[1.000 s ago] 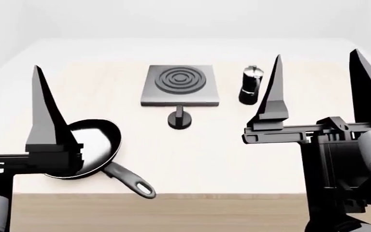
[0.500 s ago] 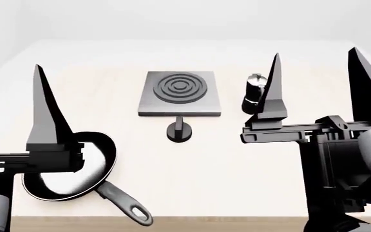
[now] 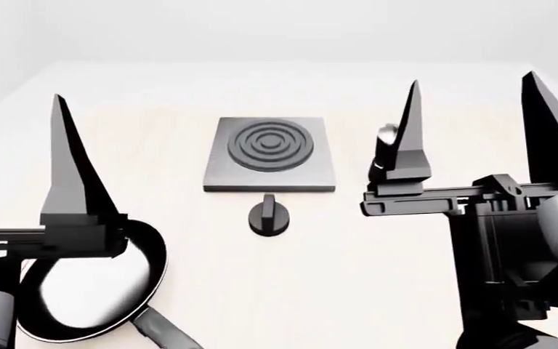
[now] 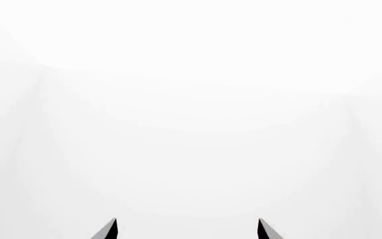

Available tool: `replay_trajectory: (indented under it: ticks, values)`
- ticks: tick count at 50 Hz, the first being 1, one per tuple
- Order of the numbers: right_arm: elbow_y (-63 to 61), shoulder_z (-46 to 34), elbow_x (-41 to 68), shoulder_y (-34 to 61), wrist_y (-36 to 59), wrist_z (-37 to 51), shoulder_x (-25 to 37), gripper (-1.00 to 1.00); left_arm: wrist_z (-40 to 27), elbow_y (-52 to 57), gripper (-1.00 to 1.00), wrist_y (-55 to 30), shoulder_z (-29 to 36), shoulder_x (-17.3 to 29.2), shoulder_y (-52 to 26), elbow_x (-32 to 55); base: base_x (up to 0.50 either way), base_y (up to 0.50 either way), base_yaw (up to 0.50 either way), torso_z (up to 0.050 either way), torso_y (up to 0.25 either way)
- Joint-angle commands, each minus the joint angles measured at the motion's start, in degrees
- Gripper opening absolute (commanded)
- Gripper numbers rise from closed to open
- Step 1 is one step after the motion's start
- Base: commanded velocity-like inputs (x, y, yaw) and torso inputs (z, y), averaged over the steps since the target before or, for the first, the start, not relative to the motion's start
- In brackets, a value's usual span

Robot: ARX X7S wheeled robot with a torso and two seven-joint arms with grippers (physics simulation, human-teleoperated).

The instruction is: Turn on the stove and put the moka pot on it.

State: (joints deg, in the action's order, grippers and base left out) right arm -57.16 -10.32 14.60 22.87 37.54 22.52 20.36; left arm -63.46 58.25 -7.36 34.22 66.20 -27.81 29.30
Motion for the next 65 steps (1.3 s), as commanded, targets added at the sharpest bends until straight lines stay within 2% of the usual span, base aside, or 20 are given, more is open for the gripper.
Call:
replay_trajectory:
  ticks: [1, 65]
  values:
    - [0.36, -0.71, 0.50, -0.09, -0.85, 0.87, 0.55, 1.00, 0.07, 0.21, 1.00, -0.63, 0.26, -0.07, -0.87, 0.46, 0.20, 0.00, 0.00, 0.000, 0.000]
    - [0.00, -3.88, 5.37, 2.57, -1.69, 6.55, 4.62, 1.00, -0.14, -0.22, 1.00, -0.40, 2.25, -0.41, -2.66, 0.80, 0.20, 0.00, 0.00, 0.000, 0.000]
